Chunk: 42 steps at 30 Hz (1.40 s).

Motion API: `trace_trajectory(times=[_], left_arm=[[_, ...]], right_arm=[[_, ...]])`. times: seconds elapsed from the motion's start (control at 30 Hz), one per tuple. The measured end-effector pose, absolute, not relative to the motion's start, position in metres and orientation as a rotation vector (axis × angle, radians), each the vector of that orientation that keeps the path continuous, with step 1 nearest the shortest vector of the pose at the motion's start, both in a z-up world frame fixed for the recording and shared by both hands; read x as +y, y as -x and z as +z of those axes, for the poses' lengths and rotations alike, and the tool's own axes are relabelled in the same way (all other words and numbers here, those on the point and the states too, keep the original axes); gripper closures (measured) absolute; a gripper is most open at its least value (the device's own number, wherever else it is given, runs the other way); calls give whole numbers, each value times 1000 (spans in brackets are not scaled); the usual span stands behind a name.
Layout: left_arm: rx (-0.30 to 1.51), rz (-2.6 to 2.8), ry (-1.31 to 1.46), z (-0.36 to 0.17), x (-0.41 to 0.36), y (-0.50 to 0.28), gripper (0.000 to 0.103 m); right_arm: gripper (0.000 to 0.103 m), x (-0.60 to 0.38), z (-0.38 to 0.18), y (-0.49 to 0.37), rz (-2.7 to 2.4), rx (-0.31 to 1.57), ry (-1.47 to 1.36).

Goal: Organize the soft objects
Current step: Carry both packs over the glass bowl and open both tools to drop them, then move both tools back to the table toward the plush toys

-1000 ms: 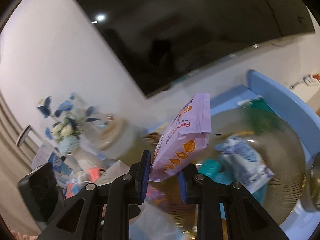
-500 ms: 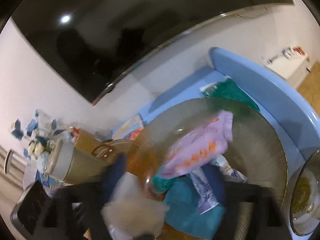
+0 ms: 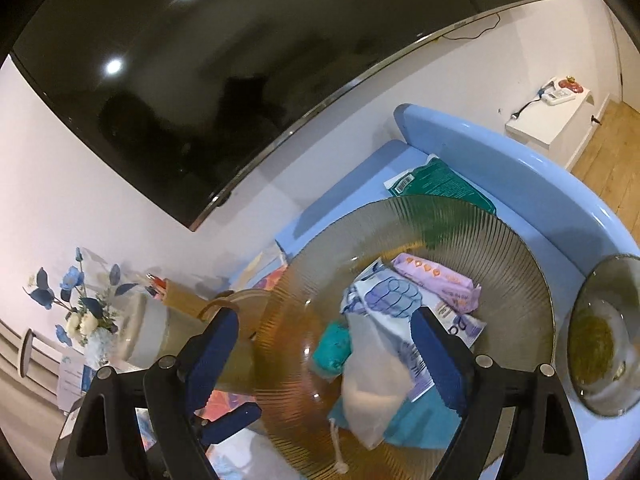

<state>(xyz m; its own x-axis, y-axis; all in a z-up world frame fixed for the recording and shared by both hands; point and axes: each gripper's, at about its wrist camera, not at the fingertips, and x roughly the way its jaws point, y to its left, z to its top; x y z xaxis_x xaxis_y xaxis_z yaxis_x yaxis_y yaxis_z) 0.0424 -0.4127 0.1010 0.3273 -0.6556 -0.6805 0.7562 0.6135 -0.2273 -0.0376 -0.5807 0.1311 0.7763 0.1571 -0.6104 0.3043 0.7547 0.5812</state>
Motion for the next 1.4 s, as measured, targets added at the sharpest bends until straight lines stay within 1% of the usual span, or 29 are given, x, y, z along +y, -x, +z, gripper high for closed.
trace_trajectory(times=[0.17,0.4,0.6,0.8,1.13,1.3,1.4], left_arm=[[793,-915,-131,117,-393,-29,18],[783,-854,-99,134,-345,-27,18],[770,-754,-52,143,-289,-44,18],[766,-601,5,145,-212,-68,18],[774,-328,72,139,-46,-102,18],[796,-221,112,120,30,-113,18],[805,-168,132,104,63,-120,18]], right_arm=[[16,-554,152,49,-93,657,-690],[15,-498,186,57,-40,587,-632],[13,-441,207,50,46,550,-601],[13,-376,217,36,118,544,-545],[6,-288,202,1,246,586,-536],[6,-255,178,-22,256,629,-537],[6,-238,157,-37,243,659,-519]])
